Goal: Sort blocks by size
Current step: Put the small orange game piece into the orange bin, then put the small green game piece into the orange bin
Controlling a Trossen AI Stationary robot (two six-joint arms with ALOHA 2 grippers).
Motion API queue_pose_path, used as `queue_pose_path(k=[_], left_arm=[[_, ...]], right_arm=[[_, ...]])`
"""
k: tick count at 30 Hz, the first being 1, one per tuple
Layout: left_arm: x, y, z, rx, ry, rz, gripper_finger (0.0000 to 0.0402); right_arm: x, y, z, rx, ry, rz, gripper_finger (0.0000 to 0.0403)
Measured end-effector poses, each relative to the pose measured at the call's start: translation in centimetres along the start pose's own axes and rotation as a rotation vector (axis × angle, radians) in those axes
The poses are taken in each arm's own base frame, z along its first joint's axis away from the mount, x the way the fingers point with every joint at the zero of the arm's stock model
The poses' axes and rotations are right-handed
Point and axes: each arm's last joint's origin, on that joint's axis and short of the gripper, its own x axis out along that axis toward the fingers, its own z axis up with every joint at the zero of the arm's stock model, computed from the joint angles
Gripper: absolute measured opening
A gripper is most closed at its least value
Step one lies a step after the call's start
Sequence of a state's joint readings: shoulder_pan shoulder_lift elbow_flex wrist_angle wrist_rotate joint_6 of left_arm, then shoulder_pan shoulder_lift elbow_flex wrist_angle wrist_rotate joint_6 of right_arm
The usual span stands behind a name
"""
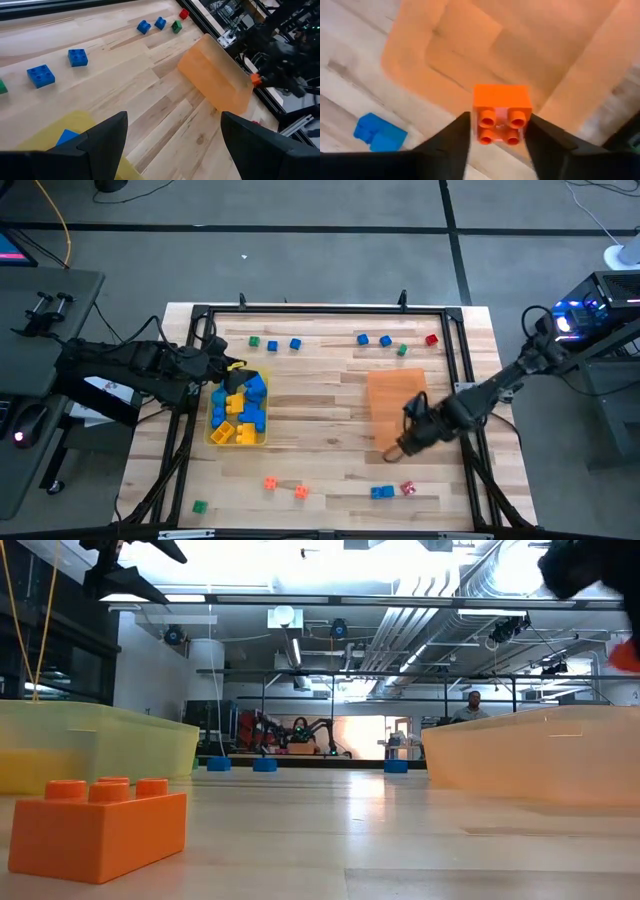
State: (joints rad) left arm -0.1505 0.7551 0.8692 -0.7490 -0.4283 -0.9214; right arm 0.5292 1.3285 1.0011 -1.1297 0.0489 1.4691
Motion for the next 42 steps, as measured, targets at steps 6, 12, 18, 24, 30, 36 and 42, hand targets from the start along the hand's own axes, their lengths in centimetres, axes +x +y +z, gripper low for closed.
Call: queue_pose_path(k=[6,12,18,24,30,36,42], left_arm=[[0.0,-0.1,-0.1,-0.001,0.025,-0.019,0.0305],[0.0,-0.1,-0.1,-0.018,0.025,-0.02,0.0305],[0.0,-0.2,0.1,-0.045,0.006,-0.027,0.0305],[0.0,-0.6,0.5,-0.08,-0.045,-0.061,0.0305],[-0.1,-0.9,0.7,-0.094,-0.063,-0.086,0.0305],[-0.1,-0.9,0.7,-0.093,-0.062,-0.086,0.0305],[-0.1,-0.9,0.6,-0.081,-0.036,-0.105,0.0305]], right_arm=[[0.5,-0.9,3.0,-0.12,0.121,0.012,0.0279],[-1.6,-4.0,7.4,-0.032,0.002,-0.09,0.0299],[-2.4,-9.8,14.4,0.203,-0.225,-0.216,0.0301],[-1.5,-14.6,21.4,0.418,-0.371,-0.091,0.0301],[2.5,-16.0,23.8,0.489,-0.217,-0.126,0.0302],[5.4,-16.3,24.9,0.53,-0.135,-0.169,0.0302],[6.1,-17.4,25.0,0.593,-0.089,-0.198,0.0302]])
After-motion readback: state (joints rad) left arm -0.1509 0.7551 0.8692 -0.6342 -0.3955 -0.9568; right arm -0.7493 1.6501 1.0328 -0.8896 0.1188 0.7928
